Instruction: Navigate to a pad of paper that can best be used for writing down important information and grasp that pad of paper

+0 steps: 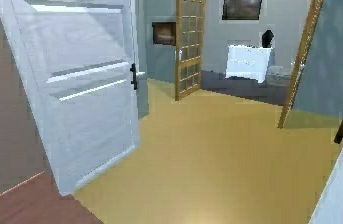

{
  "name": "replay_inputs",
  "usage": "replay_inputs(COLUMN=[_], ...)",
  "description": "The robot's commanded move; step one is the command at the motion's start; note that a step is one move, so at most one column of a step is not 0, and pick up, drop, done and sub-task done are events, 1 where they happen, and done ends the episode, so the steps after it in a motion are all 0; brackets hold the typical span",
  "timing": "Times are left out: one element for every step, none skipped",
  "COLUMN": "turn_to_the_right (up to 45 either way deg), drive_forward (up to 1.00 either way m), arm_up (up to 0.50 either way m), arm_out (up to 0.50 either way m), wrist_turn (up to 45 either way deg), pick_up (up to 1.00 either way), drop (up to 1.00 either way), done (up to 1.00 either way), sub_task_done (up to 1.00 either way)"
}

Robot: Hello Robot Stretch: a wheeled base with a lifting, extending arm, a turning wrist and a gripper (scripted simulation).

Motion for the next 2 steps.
replay_inputs(turn_to_the_right=[0.0,21.0], drive_forward=[0.45,0.00], arm_up=[0.00,0.00], arm_out=[0.00,0.00], wrist_turn=[0.0,0.0], pick_up=[0.00,0.00], drop=[0.00,0.00], done=[0.00,0.00], sub_task_done=[0.00,0.00])
